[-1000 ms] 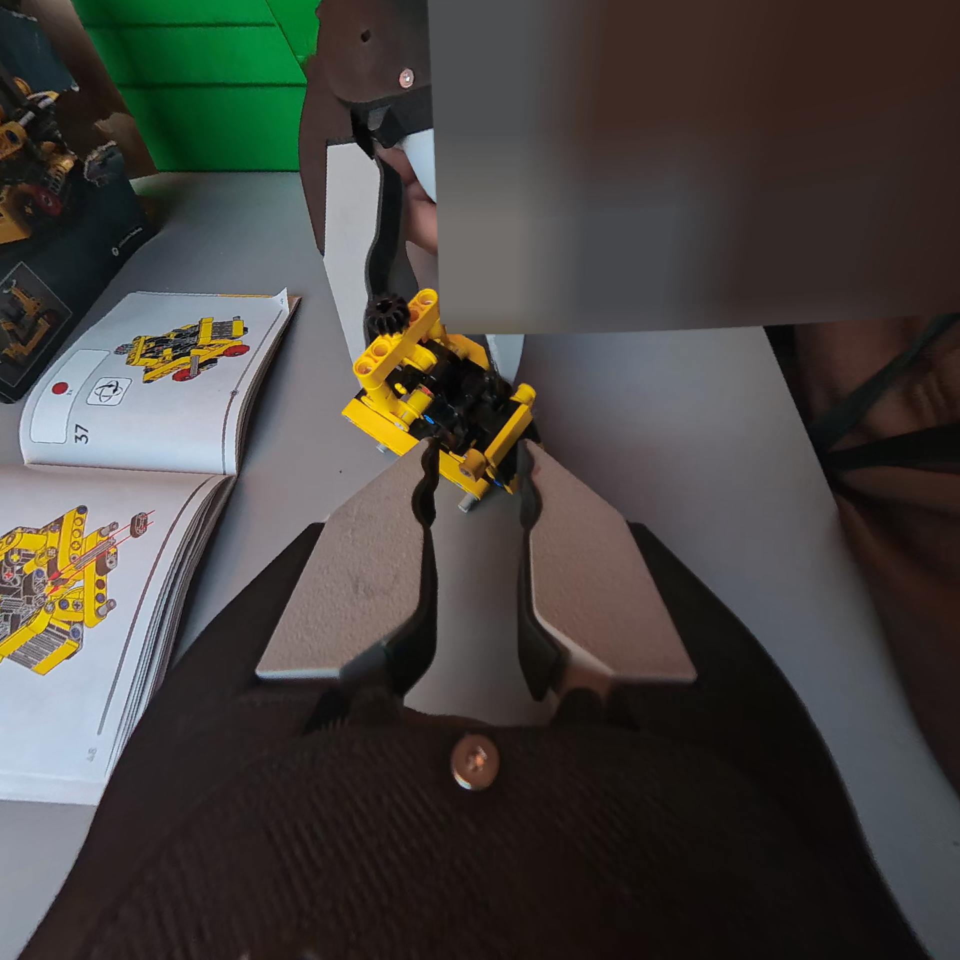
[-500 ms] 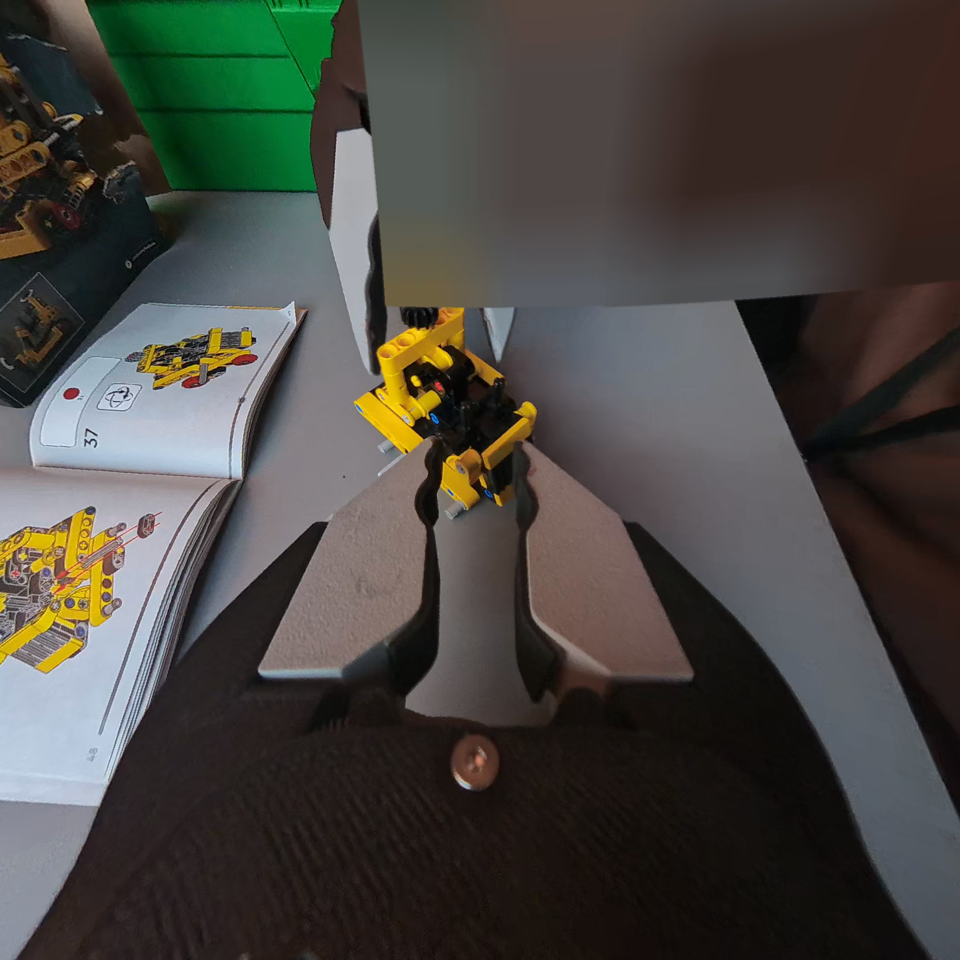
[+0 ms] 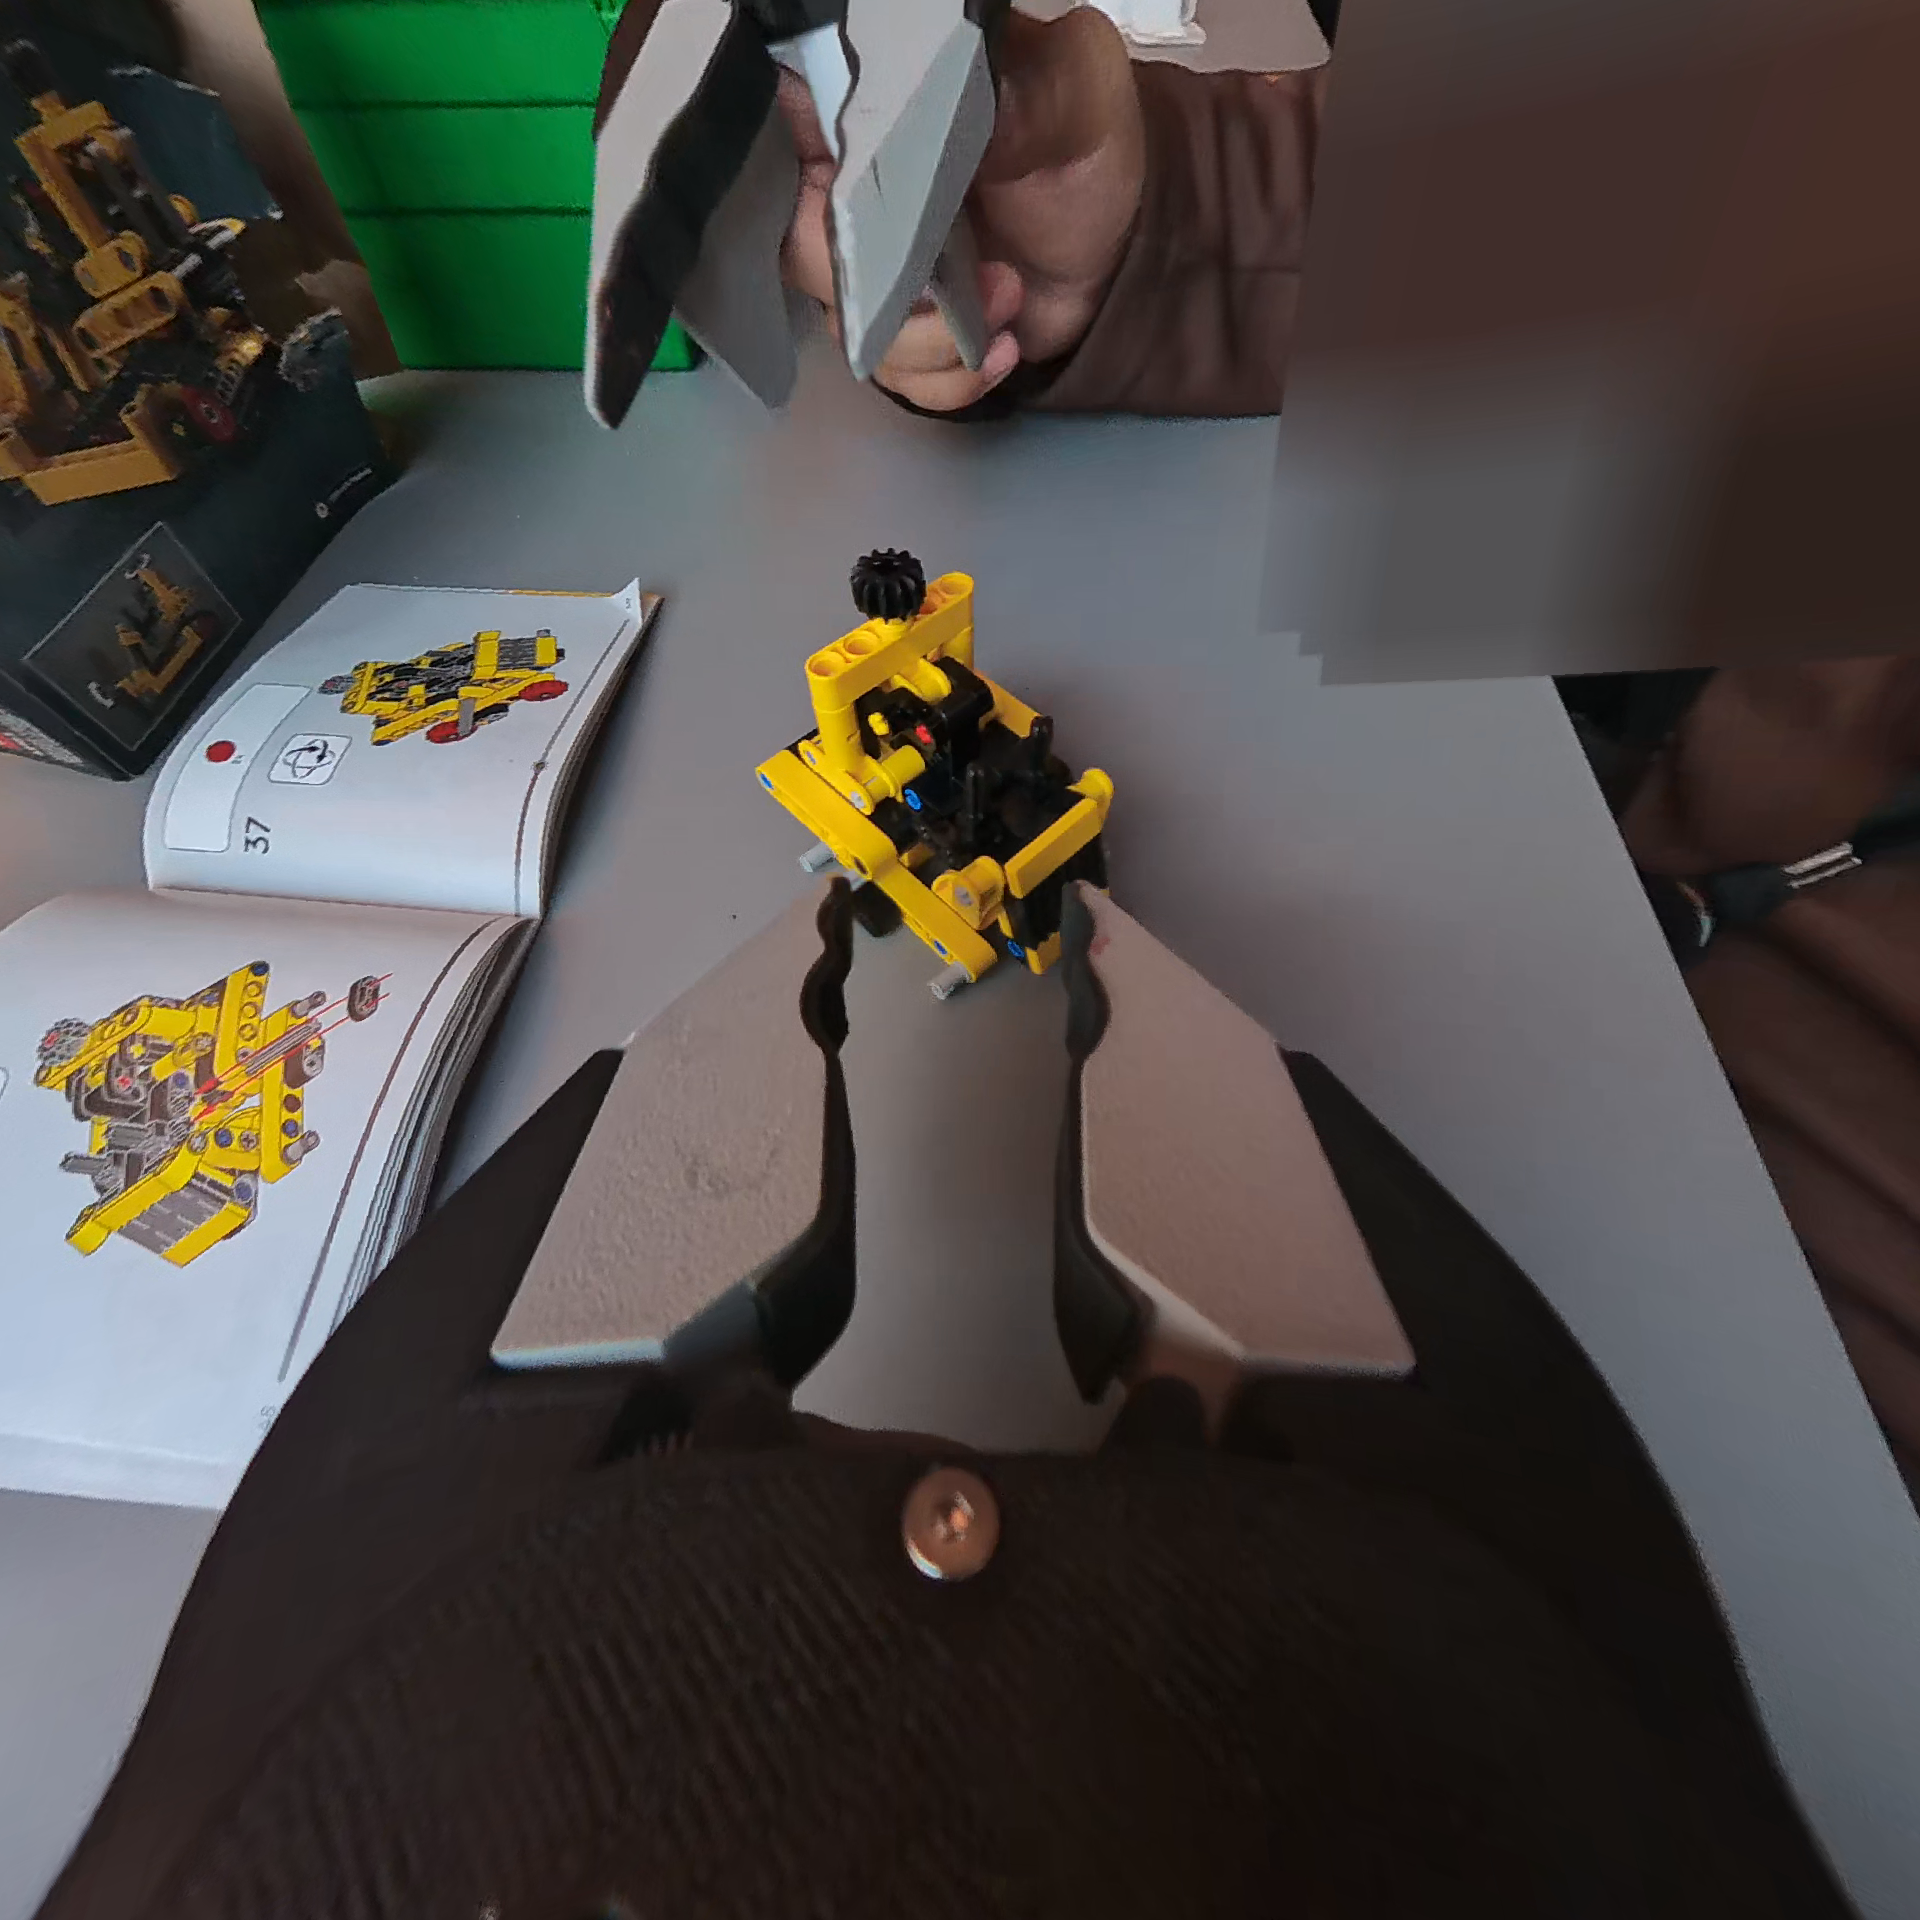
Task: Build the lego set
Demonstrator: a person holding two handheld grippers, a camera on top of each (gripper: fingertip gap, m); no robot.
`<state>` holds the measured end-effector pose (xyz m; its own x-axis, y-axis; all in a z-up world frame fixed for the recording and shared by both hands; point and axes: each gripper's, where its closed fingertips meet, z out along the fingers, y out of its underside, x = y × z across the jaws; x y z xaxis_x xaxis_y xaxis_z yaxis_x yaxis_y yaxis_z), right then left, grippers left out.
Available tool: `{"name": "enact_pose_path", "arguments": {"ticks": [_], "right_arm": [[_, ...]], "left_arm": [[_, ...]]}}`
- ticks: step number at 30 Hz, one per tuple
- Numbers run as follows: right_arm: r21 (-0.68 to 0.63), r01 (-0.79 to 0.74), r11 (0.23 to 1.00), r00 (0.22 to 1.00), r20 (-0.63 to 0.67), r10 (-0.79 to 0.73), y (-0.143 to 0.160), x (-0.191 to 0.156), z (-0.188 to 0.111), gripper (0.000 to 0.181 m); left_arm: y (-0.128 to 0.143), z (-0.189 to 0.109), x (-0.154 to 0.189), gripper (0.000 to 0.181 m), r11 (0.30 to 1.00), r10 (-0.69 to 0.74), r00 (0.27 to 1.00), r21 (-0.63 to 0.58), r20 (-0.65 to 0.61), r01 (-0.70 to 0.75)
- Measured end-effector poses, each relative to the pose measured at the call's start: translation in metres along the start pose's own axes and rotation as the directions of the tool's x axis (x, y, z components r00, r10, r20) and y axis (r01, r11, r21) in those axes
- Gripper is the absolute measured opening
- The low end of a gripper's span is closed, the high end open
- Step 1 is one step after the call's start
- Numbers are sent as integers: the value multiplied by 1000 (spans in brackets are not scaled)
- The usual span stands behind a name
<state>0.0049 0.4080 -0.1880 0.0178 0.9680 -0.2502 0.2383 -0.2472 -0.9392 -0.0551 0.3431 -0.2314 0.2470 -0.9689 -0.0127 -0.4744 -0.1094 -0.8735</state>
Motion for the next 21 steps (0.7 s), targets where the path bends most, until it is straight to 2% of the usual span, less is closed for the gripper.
{"name": "enact_pose_path", "arguments": {"ticks": [3, 7, 10, 13, 15, 18, 21], "right_arm": [[3, -48, 999, 998, 45, 47, -1, -2, -5, 55], [-102, -20, 995, 996, 85, 29, 18, -12, 3, 58], [-225, 25, 974, 987, 161, 12, 41, -32, 15, 59], [-358, 133, 924, 989, 108, -101, 66, -31, 28, 56], [-354, 157, 922, 987, 78, -138, 65, -31, 34, 53], [-360, 157, 920, 987, 77, -139, 66, -33, 38, 46], [-360, 128, 924, 992, 56, -115, 65, -29, 38, 44]], "left_arm": [[1, -1, -3, 37, 1000, -10, 1000, -1, 23, 10], [0, 0, -1, 40, 999, -52, 999, 0, 9, 52], [2, 2, 2, 41, 998, -67, 998, -17, 4, 67], [8, 7, 0, 38, 995, -67, 997, -67, 24, 68], [13, 10, 0, 35, 992, -75, 997, -102, 27, 77], [12, 13, 0, 26, 991, -89, 996, -102, 19, 91], [11, 12, -5, 25, 986, -137, 990, -89, 24, 139]]}}
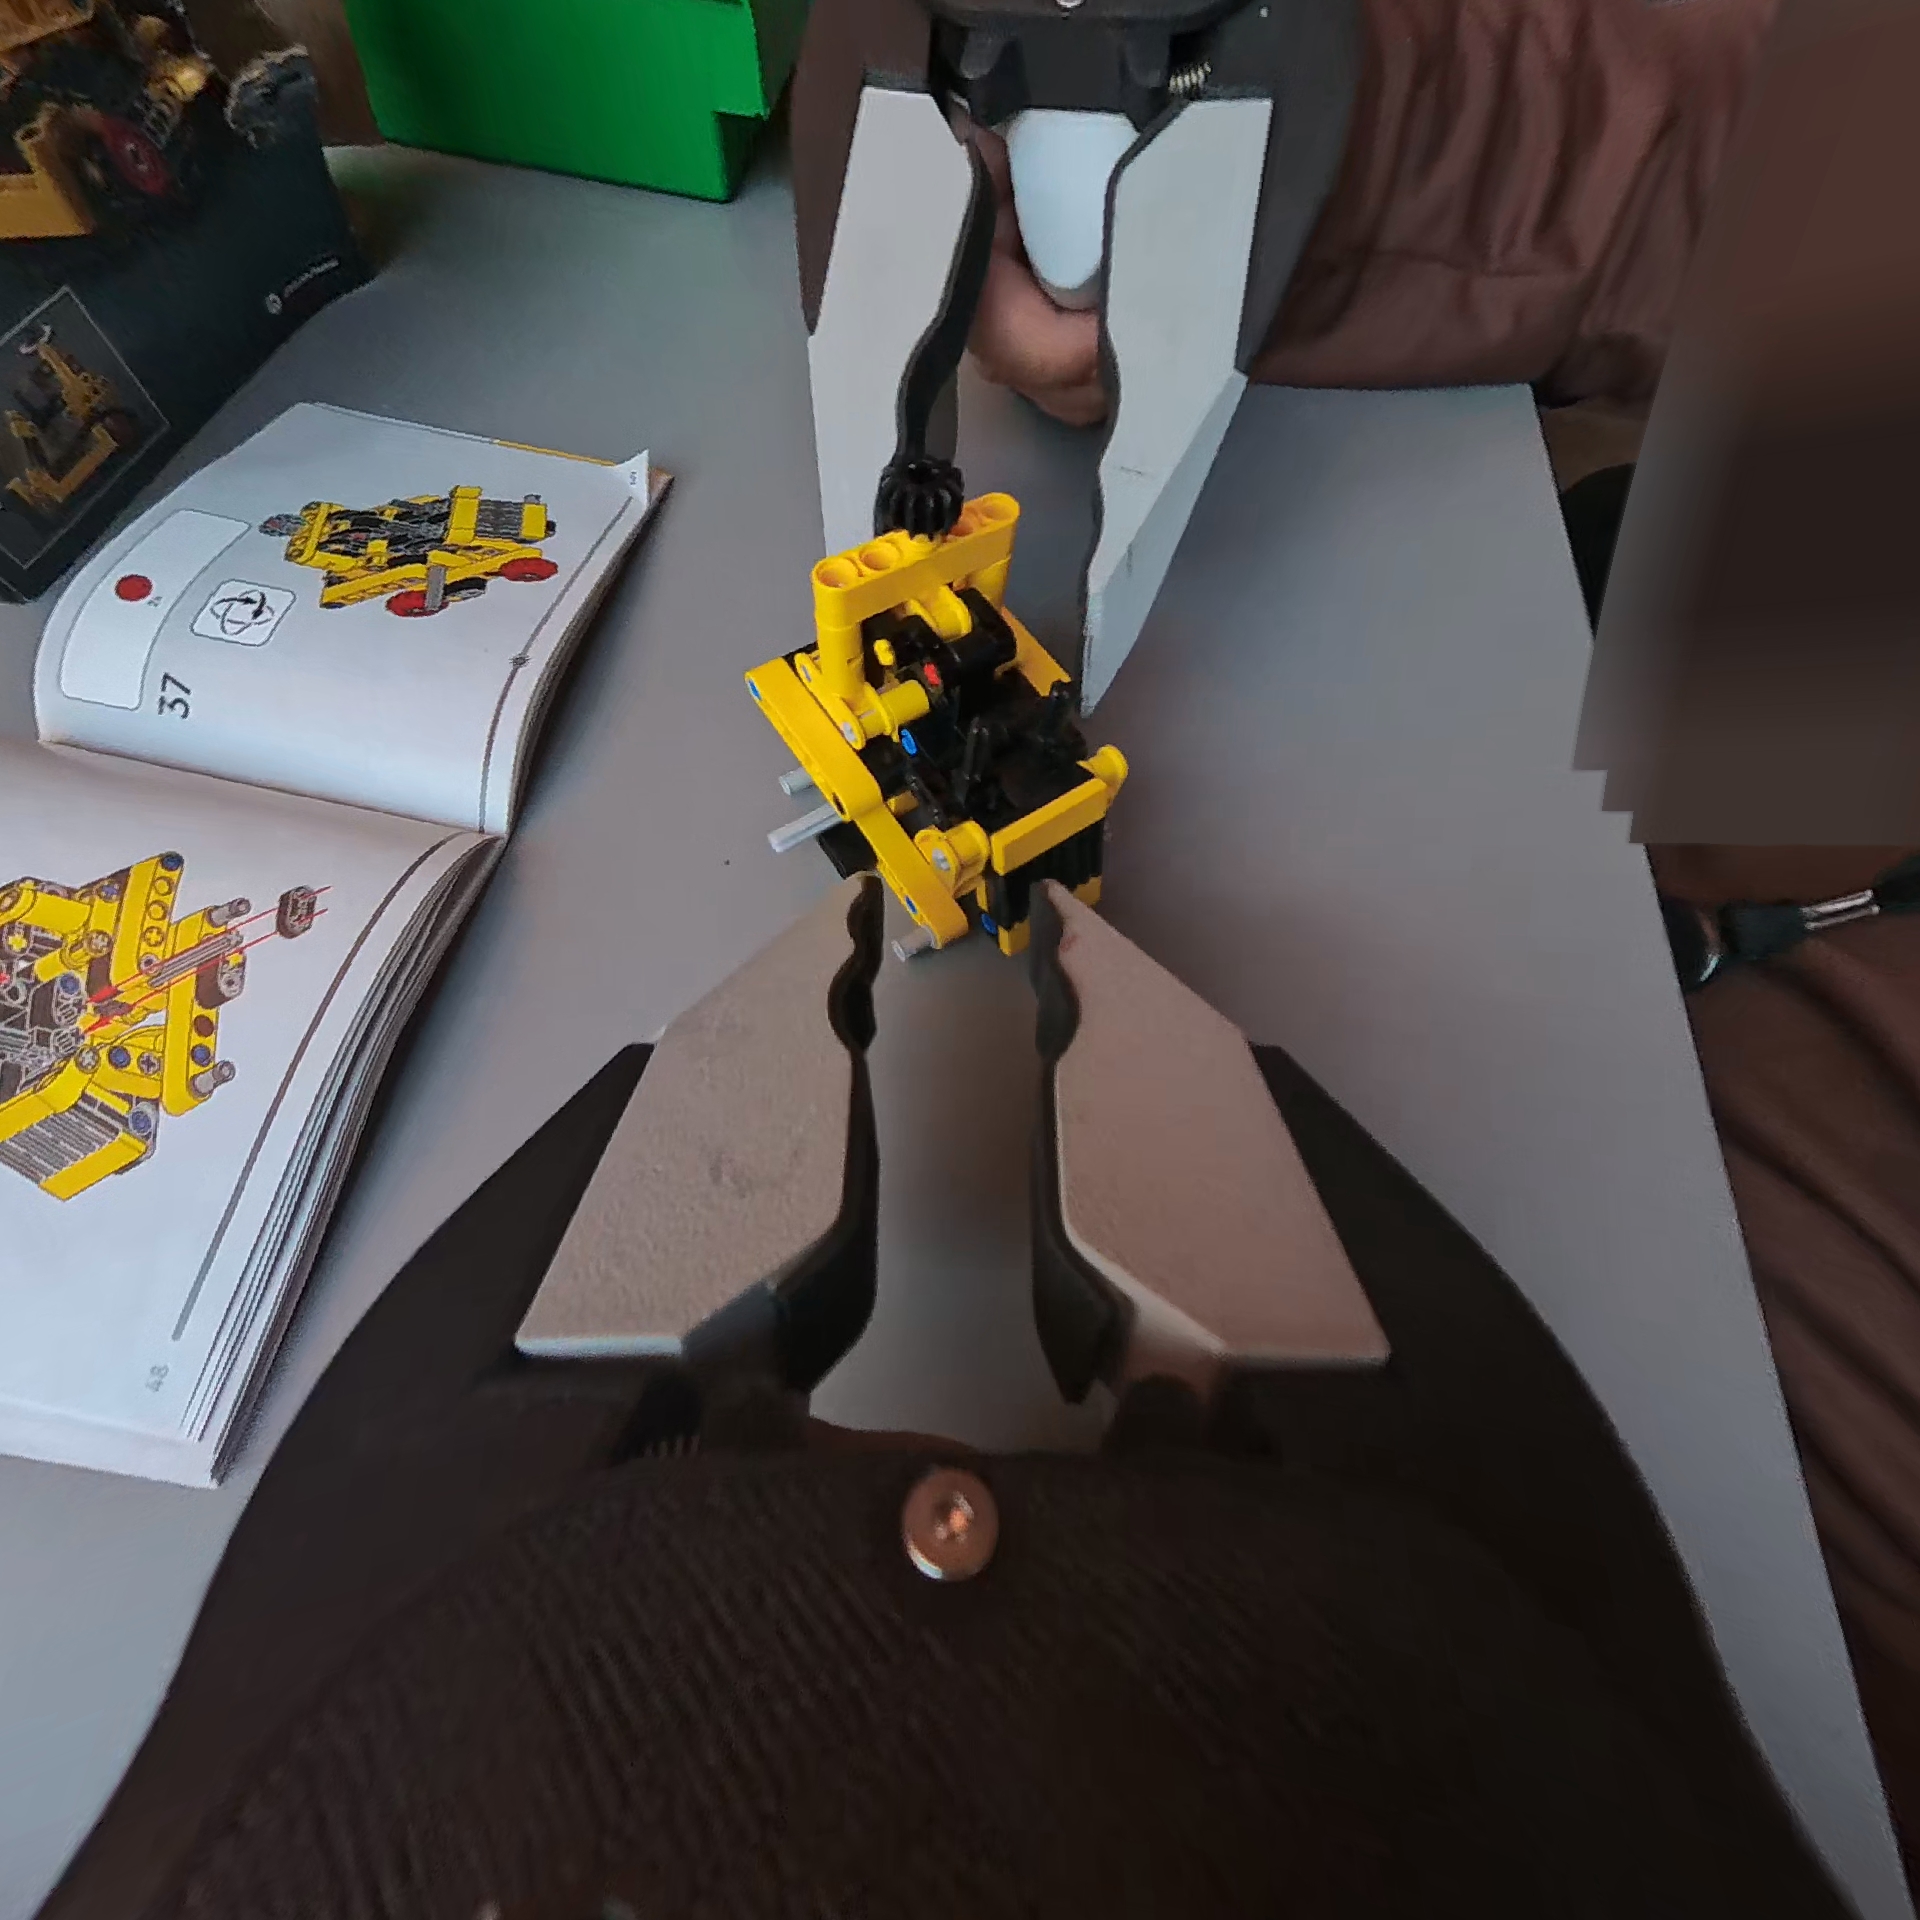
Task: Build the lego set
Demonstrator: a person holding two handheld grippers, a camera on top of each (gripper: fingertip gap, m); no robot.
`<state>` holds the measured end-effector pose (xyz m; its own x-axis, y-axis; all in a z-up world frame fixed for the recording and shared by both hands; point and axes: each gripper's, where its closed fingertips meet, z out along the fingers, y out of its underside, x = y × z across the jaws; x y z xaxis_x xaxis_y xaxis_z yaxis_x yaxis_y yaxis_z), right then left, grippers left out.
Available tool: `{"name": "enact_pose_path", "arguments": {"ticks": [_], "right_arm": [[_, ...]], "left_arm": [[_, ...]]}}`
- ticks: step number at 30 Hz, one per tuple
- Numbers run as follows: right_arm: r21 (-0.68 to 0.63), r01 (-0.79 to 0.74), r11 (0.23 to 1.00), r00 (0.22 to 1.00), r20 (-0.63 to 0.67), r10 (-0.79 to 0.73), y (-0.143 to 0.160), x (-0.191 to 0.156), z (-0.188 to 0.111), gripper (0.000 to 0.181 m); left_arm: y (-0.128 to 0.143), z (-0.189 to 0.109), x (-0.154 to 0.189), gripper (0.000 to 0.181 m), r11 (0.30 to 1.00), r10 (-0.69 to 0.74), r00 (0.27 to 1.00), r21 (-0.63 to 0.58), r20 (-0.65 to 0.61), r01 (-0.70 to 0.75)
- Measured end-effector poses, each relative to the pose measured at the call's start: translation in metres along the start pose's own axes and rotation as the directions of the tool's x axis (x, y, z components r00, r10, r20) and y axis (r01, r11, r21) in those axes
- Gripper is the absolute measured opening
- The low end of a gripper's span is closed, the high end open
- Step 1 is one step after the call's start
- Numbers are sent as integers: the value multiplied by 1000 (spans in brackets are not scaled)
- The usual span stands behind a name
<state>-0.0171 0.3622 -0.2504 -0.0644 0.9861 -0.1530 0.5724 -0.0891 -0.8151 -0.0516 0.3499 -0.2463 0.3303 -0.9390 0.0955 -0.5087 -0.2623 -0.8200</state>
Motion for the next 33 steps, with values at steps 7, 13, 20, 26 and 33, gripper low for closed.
{"name": "enact_pose_path", "arguments": {"ticks": [7, 13, 20, 26, 33], "right_arm": [[52, -159, 986, 986, 52, 156, -7, 7, -3, 34], [56, -258, 965, 965, 74, 253, -8, 13, -3, 34], [72, -390, 918, 915, 141, 378, -11, 16, -5, 40], [57, -420, 906, 900, 154, 408, -9, 15, -3, 41], [49, -395, 917, 910, 158, 384, -8, 12, -4, 46]], "left_arm": [[-4, -3, -9, 14, 990, -133, 990, 36, -43, 135], [-6, 2, -6, 15, 974, -224, 970, 28, -93, 227], [-8, 7, -5, 16, 939, -337, 930, 21, -148, 344], [-9, 5, -11, 14, 926, -369, 919, 33, -136, 376], [-8, 6, -11, 14, 925, -372, 918, 31, -135, 379]]}}
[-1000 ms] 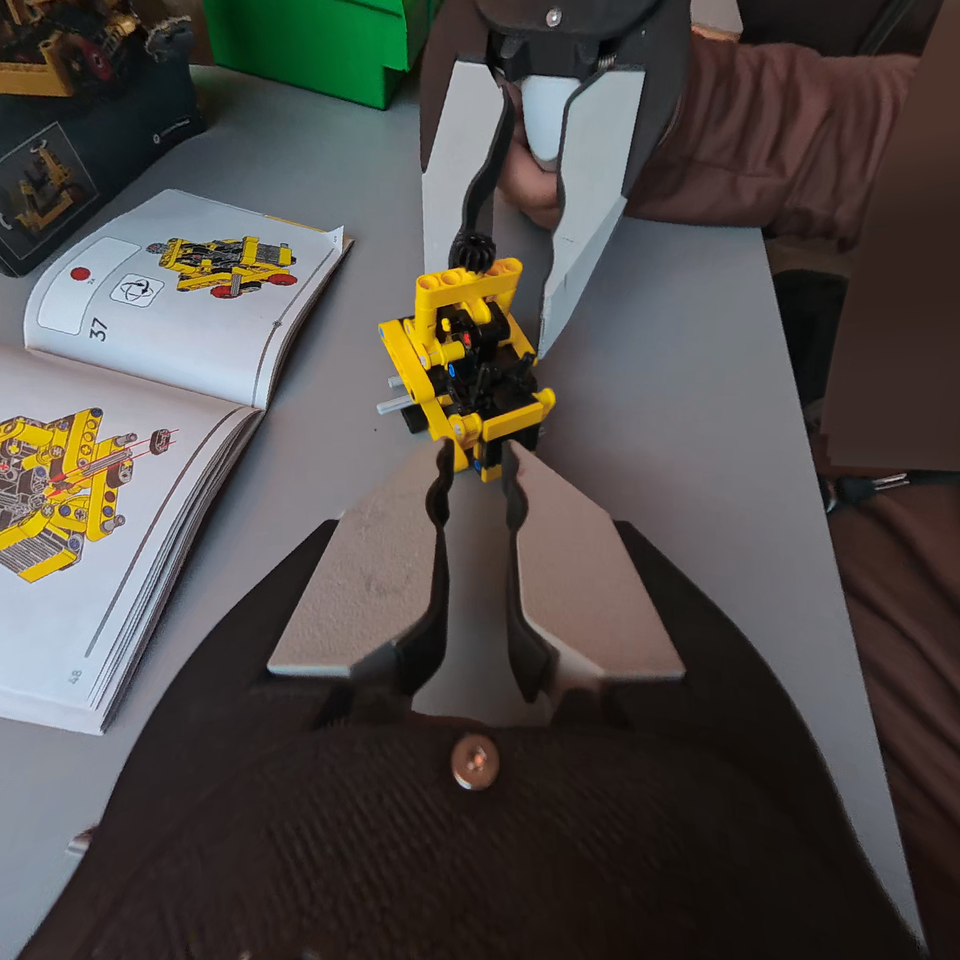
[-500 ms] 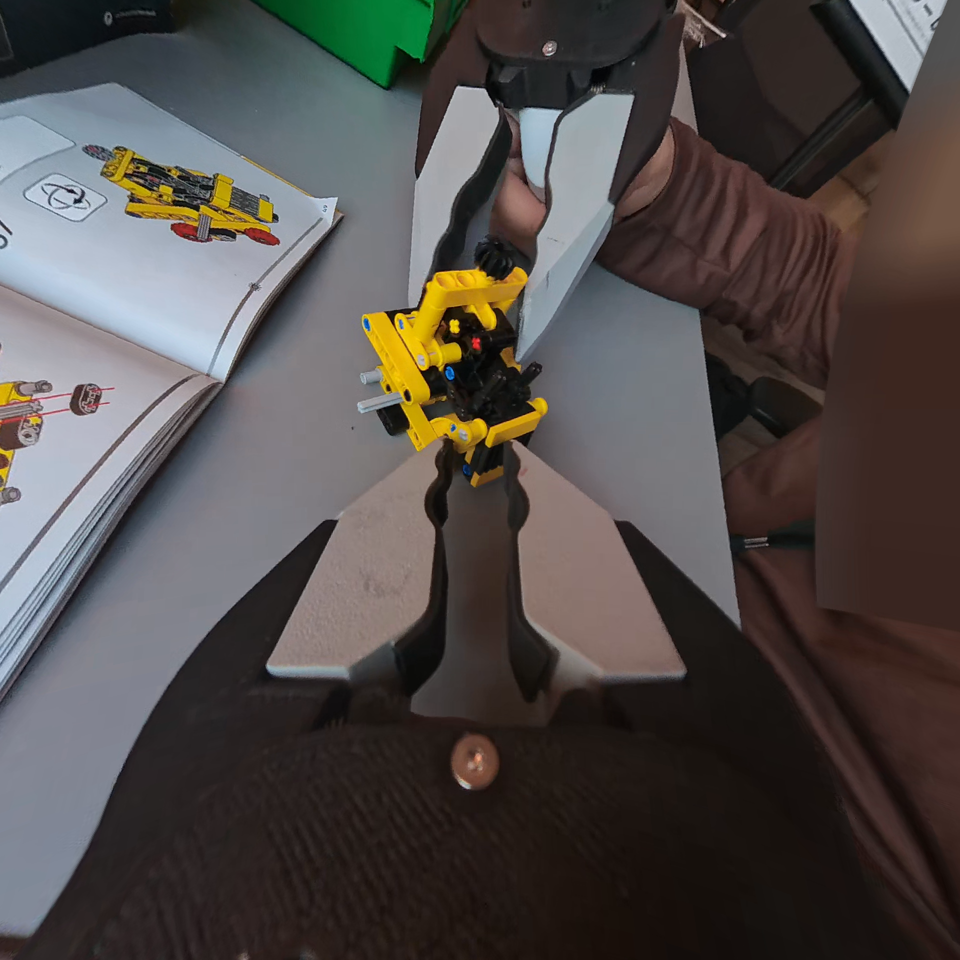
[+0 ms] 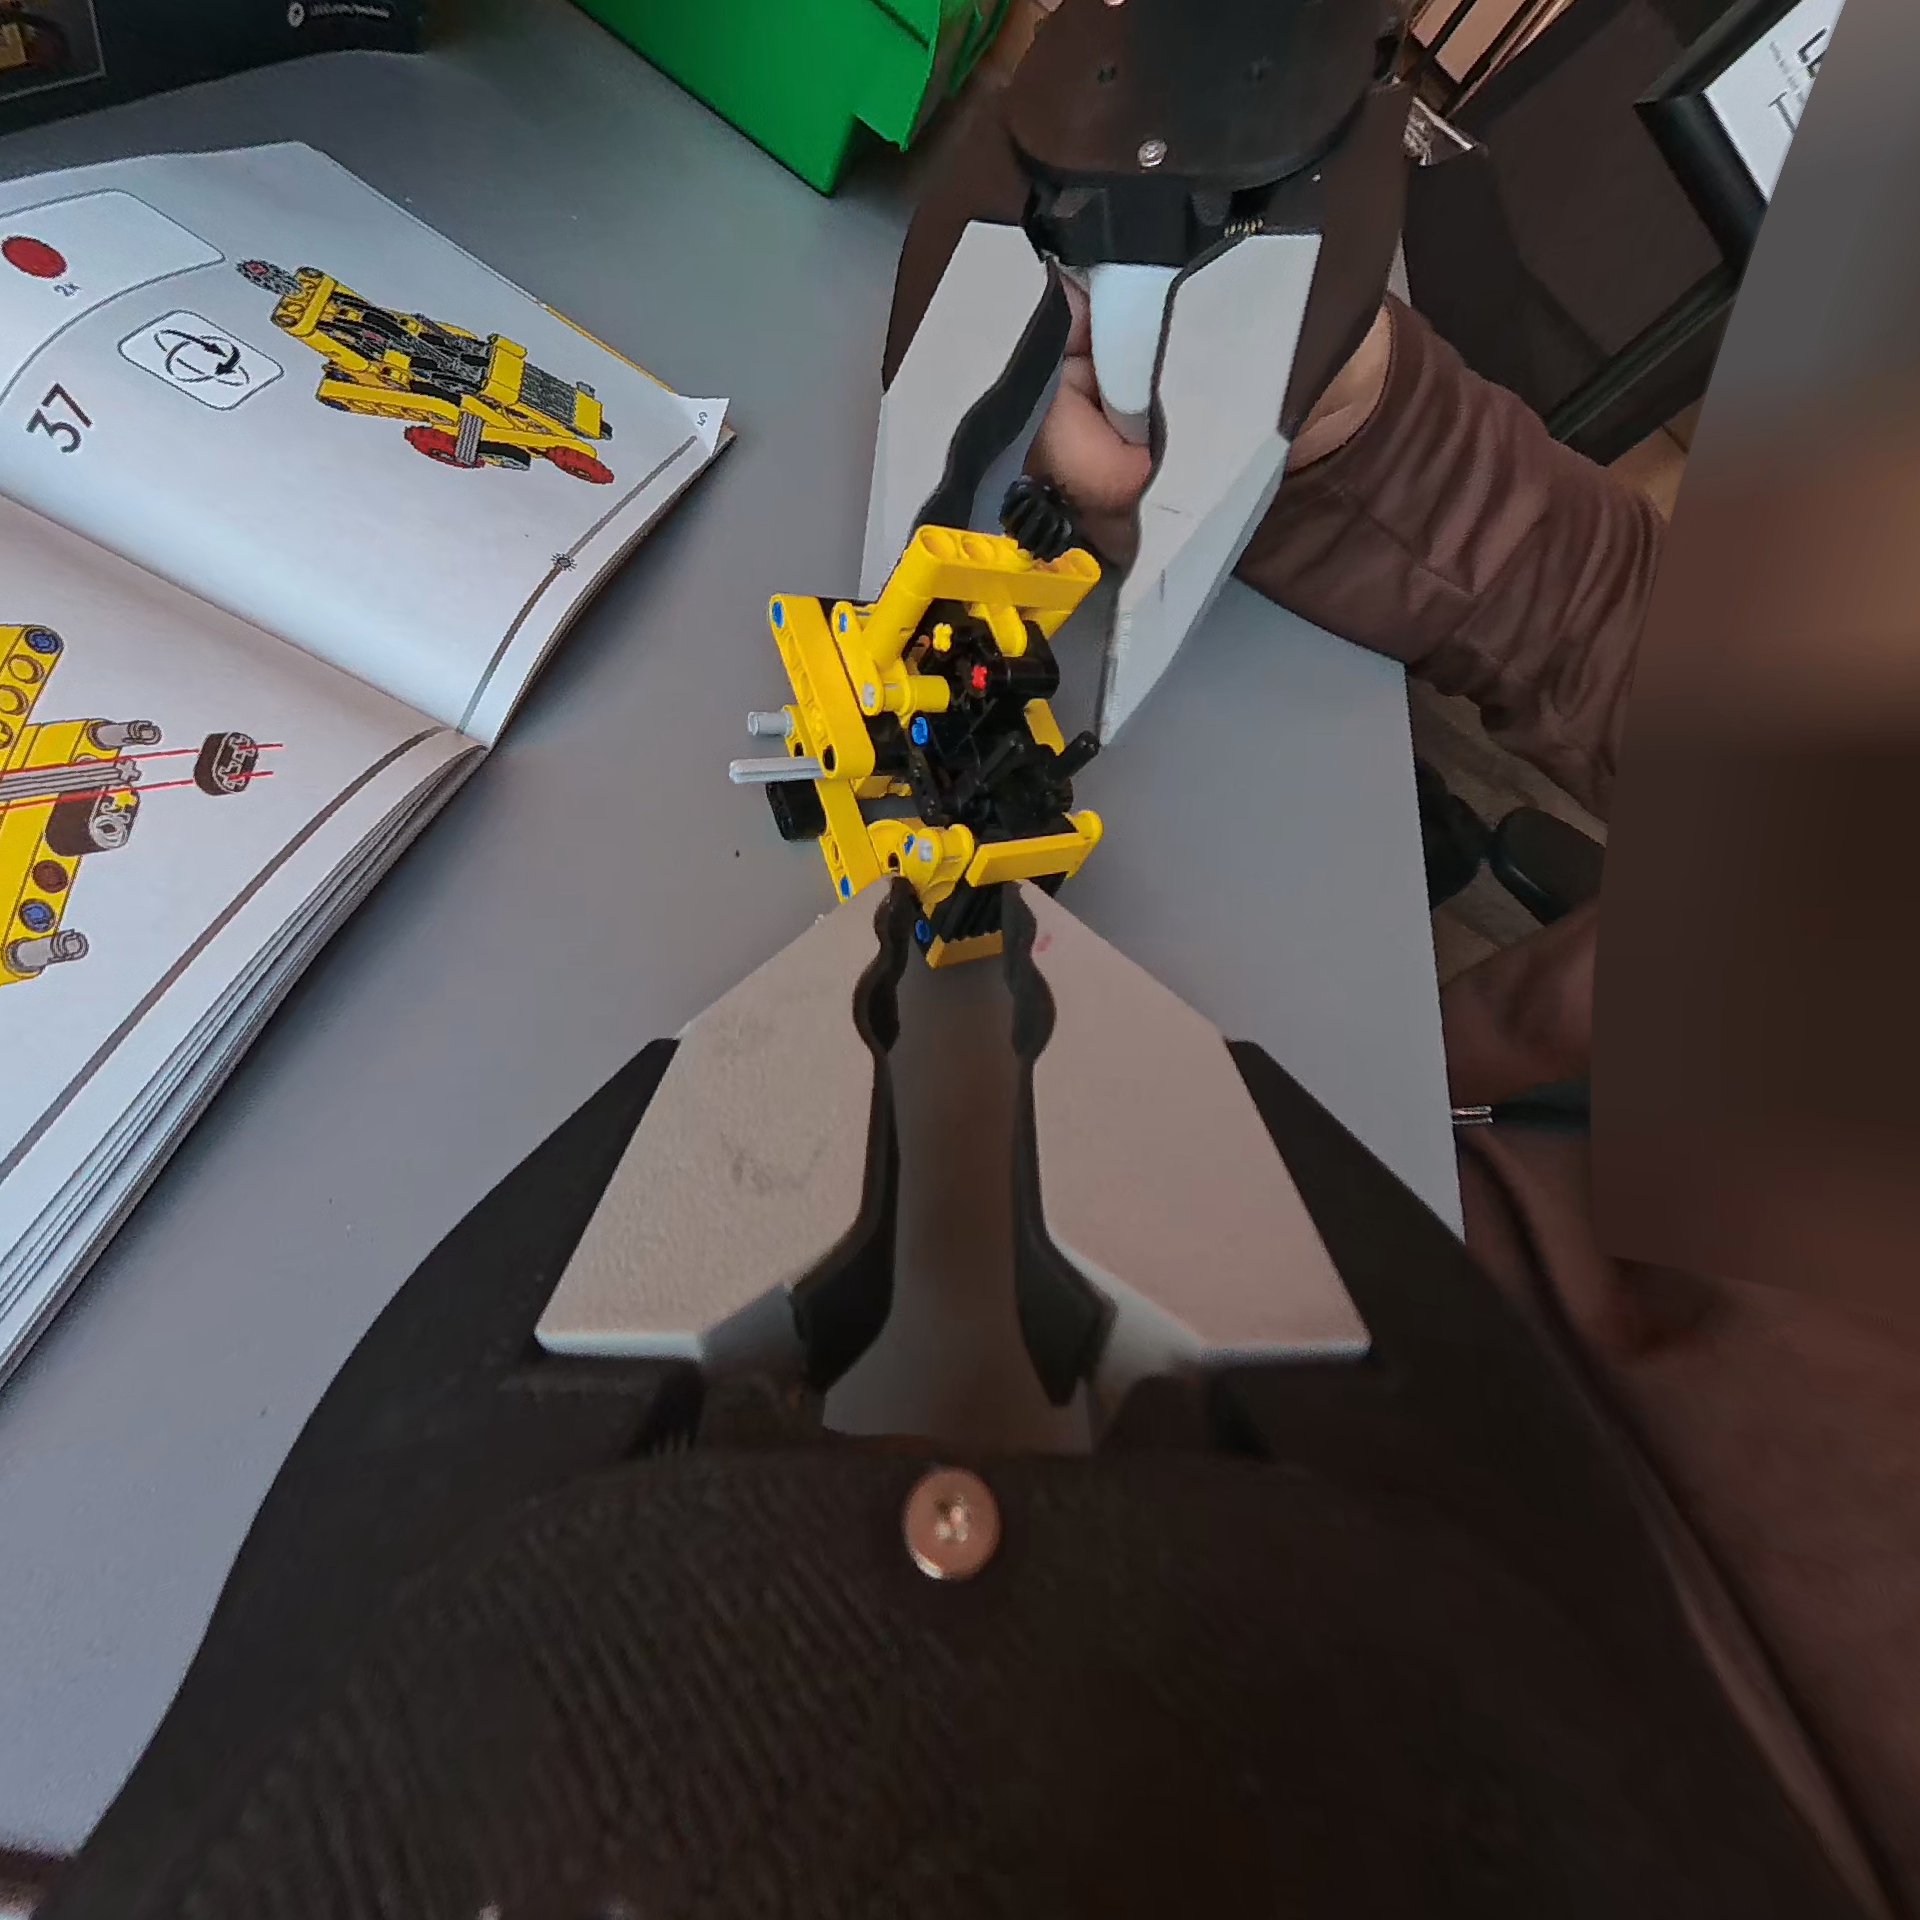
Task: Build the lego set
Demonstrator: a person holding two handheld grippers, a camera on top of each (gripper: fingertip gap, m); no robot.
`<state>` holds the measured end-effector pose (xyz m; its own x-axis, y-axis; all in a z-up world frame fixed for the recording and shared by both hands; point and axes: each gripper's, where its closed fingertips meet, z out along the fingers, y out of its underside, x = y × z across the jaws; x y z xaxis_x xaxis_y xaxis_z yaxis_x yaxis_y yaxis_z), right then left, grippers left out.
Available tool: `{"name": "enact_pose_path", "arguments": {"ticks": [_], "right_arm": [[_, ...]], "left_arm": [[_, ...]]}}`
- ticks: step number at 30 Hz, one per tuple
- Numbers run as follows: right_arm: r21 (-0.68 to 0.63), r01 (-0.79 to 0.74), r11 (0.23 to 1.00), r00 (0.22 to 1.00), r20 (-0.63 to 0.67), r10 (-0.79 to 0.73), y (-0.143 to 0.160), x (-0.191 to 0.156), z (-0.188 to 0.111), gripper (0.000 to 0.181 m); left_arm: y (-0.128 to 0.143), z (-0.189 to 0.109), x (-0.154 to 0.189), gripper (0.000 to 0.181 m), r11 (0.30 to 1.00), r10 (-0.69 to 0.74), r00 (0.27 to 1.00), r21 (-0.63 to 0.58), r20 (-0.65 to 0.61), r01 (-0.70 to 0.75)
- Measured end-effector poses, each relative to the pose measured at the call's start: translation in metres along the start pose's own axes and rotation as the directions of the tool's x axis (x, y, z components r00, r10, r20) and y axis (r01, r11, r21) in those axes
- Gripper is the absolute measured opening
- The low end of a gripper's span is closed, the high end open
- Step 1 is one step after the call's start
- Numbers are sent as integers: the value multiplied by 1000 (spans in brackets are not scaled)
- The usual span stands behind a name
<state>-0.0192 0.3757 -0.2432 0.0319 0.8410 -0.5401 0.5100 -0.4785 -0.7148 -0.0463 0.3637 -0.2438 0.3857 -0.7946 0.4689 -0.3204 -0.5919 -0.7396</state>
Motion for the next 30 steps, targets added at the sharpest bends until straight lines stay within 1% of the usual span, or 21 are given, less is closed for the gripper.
{"name": "enact_pose_path", "arguments": {"ticks": [6, 9, 11, 13, 14, 16, 17, 18, 20, 24, 27, 29, 30], "right_arm": [[-9, 35, 999, 999, 13, -35, 0, -5, -8, 52], [34, 61, 998, 998, 25, -61, -8, -9, -18, 53], [58, 59, 997, 998, 28, -61, -11, -9, -24, 53], [82, 68, 994, 998, 7, -68, -15, -4, -30, 54], [99, 73, 992, 997, -6, -72, -17, -2, -33, 54], [138, 81, 987, 997, -27, -78, -22, 3, -40, 54], [159, 87, 983, 996, -37, -83, -24, 5, -44, 53], [177, 94, 980, 995, -44, -87, -27, 7, -46, 53], [203, 110, 973, 993, -56, -100, -29, 9, -51, 53], [235, 147, 961, 988, -75, -133, -31, 14, -55, 53], [248, 158, 956, 986, -90, -139, -31, 21, -57, 53], [258, 156, 953, 986, -100, -134, -31, 25, -58, 53], [266, 148, 952, 987, -95, -127, -31, 25, -59, 54]], "left_arm": [[-1, -1, 4, 19, 1000, 15, 1000, 9, -19, -15], [2, -1, 6, 21, 999, 33, 999, -7, -24, -34], [5, 1, 11, 22, 997, 69, 997, -26, -35, -70], [11, 4, 23, 23, 988, 139, 988, -53, -72, -143], [14, 6, 34, 23, 981, 175, 978, -60, -113, -182], [13, 9, 64, 21, 972, 227, 947, -11, -227, -235], [11, 11, 72, 21, 971, 234, 939, 12, -251, -239], [12, 13, 74, 22, 971, 234, 940, 10, -247, -239], [13, 11, 65, 27, 971, 232, 951, -5, -205, -238], [0, -7, 46, 24, 979, 194, 973, 88, -127, -183], [-7, -16, 23, 20, 982, 145, 989, 125, -10, -143], [-6, -17, 8, 19, 986, 118, 990, 105, 79, -126], [-4, -17, 6, 19, 988, 119, 988, 89, 95, -127]]}}
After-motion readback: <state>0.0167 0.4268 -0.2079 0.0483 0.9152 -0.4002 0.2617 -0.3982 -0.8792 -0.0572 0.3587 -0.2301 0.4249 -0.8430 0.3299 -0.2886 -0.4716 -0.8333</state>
